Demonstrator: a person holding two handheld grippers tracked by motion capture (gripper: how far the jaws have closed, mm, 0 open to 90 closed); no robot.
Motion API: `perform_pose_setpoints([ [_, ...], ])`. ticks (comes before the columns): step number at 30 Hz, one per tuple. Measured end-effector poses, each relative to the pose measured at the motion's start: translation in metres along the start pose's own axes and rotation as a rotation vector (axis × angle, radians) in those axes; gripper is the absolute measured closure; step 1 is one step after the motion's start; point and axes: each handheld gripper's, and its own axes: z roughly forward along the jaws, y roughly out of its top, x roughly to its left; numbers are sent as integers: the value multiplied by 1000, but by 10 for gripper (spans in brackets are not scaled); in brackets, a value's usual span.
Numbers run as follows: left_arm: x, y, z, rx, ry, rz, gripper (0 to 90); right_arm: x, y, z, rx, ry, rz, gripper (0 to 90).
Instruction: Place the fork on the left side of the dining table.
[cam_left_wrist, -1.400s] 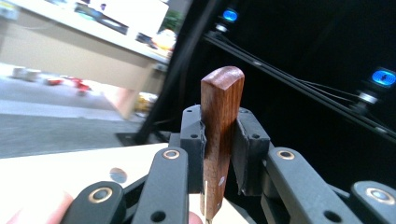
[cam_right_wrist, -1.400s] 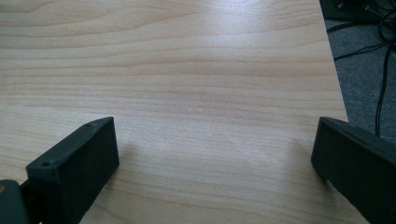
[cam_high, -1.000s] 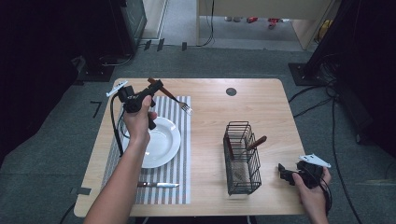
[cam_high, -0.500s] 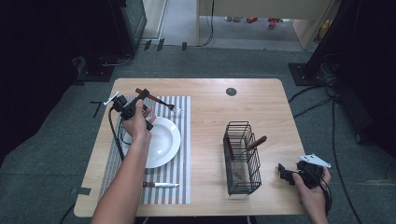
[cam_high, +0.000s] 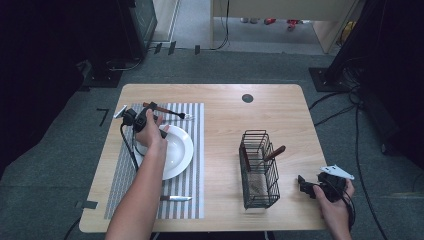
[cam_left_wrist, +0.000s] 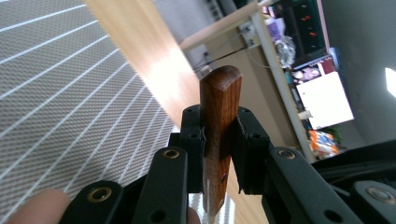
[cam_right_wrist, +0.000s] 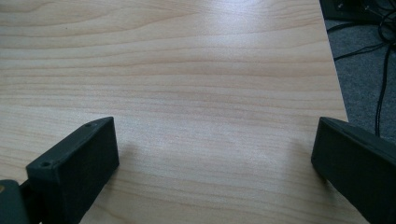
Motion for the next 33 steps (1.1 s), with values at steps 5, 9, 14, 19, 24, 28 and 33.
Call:
perform_pose_setpoints([
  [5,0,3,6,70,23,33,586,0,0,0,0,0,-1,4],
  [9,8,7,17,211,17,-17,503,0,0,0,0,0,0,4],
  [14,1,13,19,274,74,56,368,0,0,0,0,0,-1,4],
  [19,-2,20,23,297,141,132,302,0,0,0,0,0,0,4],
  [24,-2,24,29,398,222,260,253,0,0,0,0,0,-1,4],
  [28,-8,26,32,456,310,429,265,0,0,0,0,0,0,4],
  [33,-11,24,34,509,349,539,262,0,0,0,0,0,0,4],
])
